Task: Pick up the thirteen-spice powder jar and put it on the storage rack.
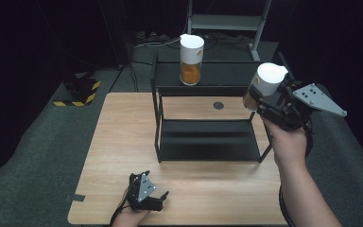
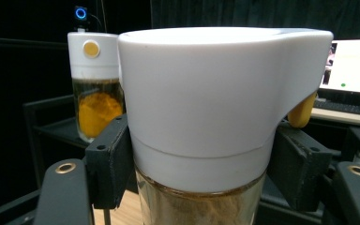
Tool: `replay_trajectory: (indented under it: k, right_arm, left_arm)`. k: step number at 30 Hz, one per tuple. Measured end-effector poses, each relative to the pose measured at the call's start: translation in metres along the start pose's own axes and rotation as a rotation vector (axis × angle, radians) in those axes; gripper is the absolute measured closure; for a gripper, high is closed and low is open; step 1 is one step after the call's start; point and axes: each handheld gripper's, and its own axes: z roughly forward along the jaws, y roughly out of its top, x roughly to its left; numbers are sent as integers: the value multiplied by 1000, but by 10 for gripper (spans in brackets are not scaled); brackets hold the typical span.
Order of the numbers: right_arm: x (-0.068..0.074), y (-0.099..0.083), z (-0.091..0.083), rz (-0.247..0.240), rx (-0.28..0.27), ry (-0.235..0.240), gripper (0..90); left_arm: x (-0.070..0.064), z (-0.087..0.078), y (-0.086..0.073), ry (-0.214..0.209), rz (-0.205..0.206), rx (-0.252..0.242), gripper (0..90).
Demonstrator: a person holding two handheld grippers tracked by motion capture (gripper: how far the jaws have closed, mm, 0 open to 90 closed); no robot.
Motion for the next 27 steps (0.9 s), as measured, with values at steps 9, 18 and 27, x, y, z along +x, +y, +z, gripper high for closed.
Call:
replay_trajectory:
  k: [9, 18, 27]
  right_arm:
    - [3, 16, 15, 6, -15, -10, 301]
    - [2, 21, 34, 20, -2, -24, 301]
    - [-3, 19, 54, 22, 4, -41, 301]
  left_arm:
    - [0, 0, -1, -1, -2, -5, 8]
    - [1, -1, -2, -2, -5, -13, 8]
    - [1, -1, -3, -4, -10, -18, 8]
